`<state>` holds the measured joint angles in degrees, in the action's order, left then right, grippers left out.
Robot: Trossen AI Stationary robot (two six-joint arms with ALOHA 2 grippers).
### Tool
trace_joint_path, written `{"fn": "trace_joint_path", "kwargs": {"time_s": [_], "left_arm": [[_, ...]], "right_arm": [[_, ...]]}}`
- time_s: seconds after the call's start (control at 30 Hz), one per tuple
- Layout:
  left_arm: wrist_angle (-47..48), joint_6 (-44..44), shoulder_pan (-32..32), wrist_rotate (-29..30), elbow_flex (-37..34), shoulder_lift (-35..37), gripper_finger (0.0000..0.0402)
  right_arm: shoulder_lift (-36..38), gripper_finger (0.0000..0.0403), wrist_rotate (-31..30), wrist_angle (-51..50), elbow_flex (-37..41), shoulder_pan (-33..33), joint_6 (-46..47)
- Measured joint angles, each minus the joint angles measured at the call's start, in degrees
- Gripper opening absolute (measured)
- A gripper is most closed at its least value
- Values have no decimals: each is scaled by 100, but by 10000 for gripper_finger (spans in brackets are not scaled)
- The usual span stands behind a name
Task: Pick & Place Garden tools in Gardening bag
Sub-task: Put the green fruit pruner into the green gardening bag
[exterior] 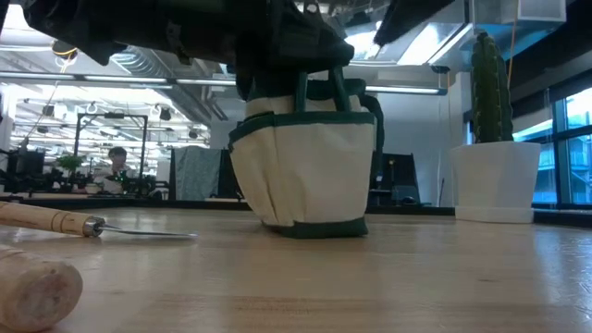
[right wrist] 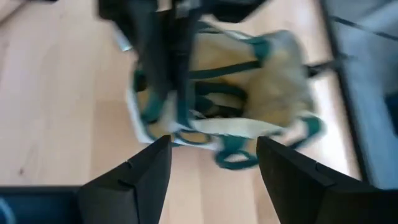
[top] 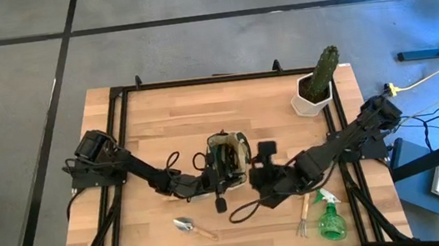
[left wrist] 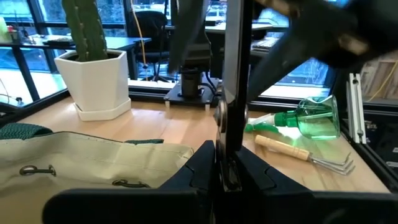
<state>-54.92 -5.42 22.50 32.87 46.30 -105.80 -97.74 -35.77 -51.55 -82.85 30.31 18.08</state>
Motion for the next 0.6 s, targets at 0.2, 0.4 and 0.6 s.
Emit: {"fn": "trace_joint_path", "kwargs": {"time_s": [0.2, 0.4, 0.6], "left_arm": [[93, -76, 0, 6, 0, 7, 24], [110, -89, 0, -101, 0, 7, 24], [118, -132, 0, -192, 0, 9, 24]], "right_arm": [[-473, 236, 167, 267, 0, -179, -859], [-642, 236, 3, 274, 0, -350, -1147], [-751, 226, 494, 292, 0, -550, -1173]]}}
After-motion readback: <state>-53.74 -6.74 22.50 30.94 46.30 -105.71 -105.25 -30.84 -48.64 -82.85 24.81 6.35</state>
